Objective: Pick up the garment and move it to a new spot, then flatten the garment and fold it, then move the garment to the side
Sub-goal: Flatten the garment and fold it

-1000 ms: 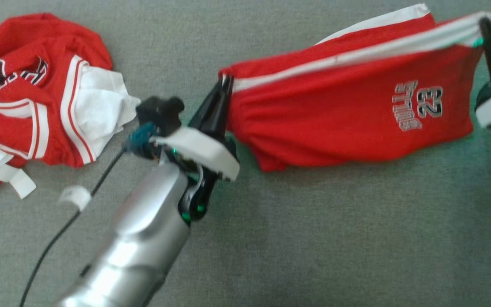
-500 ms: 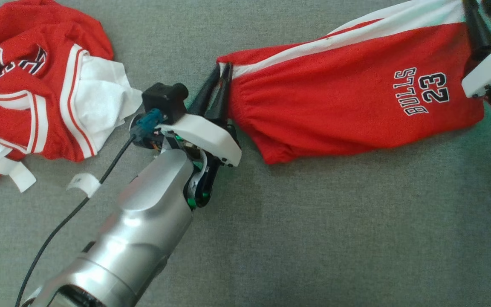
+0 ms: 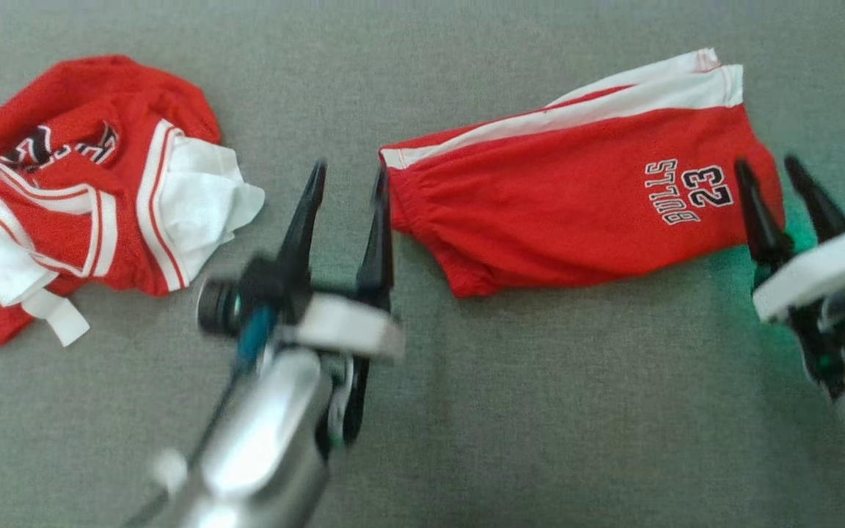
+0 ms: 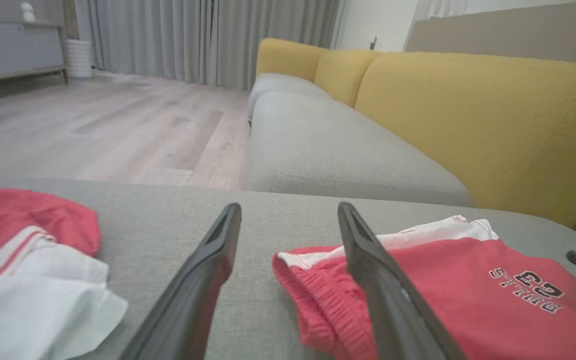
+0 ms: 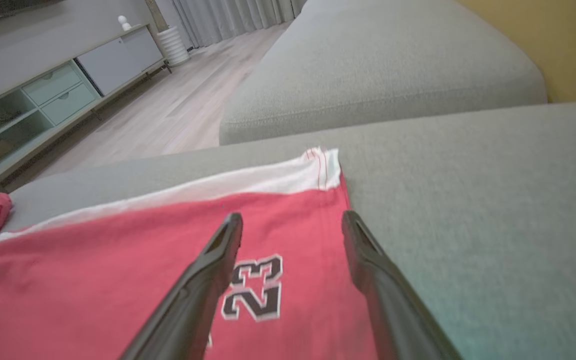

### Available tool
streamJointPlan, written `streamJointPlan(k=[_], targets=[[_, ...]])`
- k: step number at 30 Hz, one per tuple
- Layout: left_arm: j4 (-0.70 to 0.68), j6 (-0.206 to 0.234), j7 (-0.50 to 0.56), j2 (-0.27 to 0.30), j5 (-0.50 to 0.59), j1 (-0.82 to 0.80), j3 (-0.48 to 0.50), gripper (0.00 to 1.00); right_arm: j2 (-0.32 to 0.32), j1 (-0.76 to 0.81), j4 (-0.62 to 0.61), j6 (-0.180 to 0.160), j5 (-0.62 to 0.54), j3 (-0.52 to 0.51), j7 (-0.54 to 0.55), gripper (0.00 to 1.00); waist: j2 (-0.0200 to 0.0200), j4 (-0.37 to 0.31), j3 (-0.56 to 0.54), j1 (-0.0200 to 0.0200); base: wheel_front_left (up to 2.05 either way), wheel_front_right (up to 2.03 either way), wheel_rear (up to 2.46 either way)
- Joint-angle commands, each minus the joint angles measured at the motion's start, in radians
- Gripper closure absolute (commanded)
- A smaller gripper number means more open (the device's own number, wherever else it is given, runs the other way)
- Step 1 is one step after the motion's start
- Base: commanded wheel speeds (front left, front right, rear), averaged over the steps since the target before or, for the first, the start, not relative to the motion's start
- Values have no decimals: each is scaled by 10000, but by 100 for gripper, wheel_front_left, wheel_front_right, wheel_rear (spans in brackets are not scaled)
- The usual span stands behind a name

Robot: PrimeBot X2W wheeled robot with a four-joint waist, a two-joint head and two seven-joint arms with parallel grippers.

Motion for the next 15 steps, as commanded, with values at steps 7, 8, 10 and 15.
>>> streamJointPlan(k=[7,8,10,15], targets=[[-2871,686,-88,98,2260,2654,1167,0,-30,305,865,-9,-471,-1087,-255,0,0,580,-215,3,0,0,0],[-3081,740,-88,90,2467,2881,1156,0,-60,180,1151,-9,-655,-1257,-266,0,0,707,-170,3,0,0,0],[-3385,827,-88,77,2717,3238,1112,0,-41,-127,1773,-9,-908,-1607,-249,0,0,976,-72,3,0,0,0],[-3787,921,-88,66,2673,3505,743,0,163,-950,3270,-9,-1293,-2079,-19,0,0,1553,167,3,0,0,0]])
